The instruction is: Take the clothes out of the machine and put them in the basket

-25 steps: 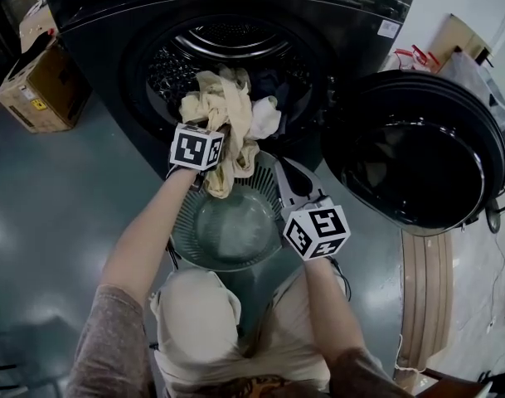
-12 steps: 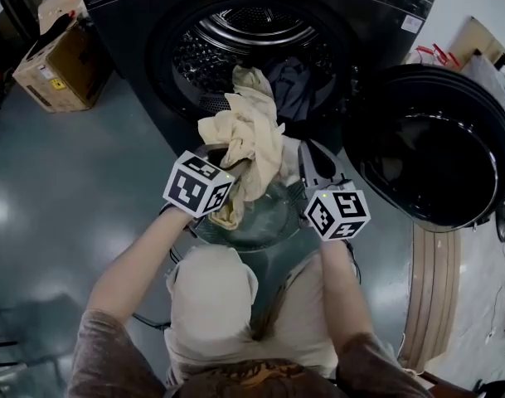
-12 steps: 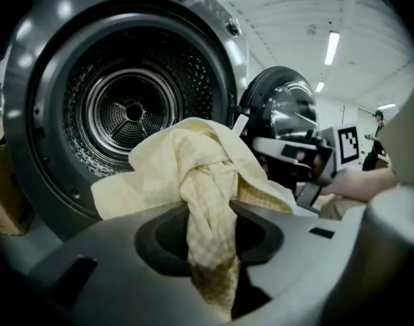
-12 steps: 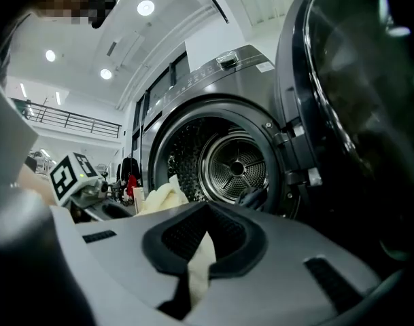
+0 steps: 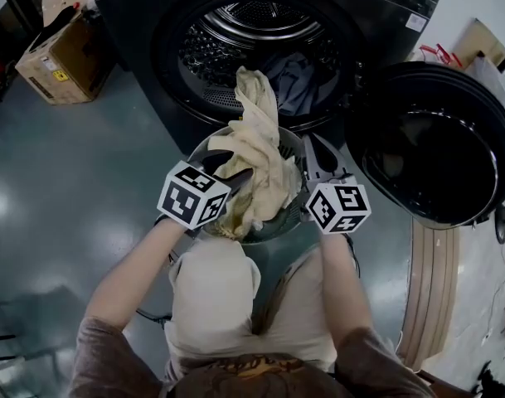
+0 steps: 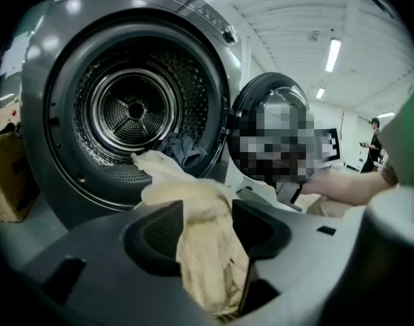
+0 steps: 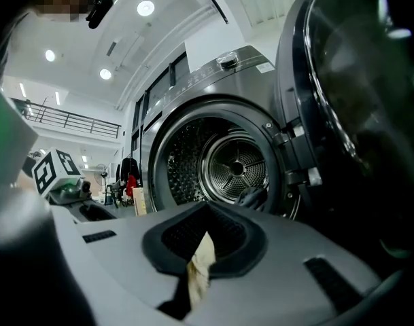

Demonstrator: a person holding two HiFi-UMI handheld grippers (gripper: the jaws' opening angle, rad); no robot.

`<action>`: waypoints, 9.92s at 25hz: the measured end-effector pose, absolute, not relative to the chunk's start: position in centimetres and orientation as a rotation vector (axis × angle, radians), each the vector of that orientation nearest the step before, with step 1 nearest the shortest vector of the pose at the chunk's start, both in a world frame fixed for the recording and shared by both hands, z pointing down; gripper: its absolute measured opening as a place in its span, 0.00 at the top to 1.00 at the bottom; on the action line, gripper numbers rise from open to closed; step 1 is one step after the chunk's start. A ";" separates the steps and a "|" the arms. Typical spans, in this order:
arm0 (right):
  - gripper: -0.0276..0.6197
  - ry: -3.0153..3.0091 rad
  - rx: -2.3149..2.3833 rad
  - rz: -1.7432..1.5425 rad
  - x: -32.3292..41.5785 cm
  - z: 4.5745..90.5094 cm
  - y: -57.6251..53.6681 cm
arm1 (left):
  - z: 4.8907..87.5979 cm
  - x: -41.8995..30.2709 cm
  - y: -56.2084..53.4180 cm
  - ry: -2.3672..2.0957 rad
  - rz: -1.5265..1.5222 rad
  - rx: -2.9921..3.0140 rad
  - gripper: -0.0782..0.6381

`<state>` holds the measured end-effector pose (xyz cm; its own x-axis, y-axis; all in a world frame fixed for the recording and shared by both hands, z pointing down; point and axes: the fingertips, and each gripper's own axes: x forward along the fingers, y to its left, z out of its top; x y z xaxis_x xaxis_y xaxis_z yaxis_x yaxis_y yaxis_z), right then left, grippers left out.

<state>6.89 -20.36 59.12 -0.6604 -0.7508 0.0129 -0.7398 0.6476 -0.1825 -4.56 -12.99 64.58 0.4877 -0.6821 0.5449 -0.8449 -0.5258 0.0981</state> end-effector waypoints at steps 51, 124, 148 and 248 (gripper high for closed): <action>0.96 2.790 -1.374 -0.245 10.0 59.1 -19.5 | 65.9 3.4 -34.1 -1.292 0.568 2.503 0.81; 0.96 2.790 -1.339 -0.349 7.9 61.3 -21.0 | 66.7 -6.8 -32.8 -1.545 0.614 2.325 0.64; 0.96 2.777 -1.318 -0.352 8.3 61.5 -21.4 | 60.1 -1.3 -13.4 -1.190 0.515 2.531 0.76; 0.96 2.811 -1.372 -0.224 8.4 60.2 -20.3 | 69.5 -5.7 -32.9 -1.693 0.653 2.221 0.61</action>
<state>8.40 -20.30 60.21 -0.6172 -0.7847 0.0574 -0.7839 0.6070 -0.1305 -5.68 -32.88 69.45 0.2145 -0.8356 0.5057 -0.9588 -0.2790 -0.0543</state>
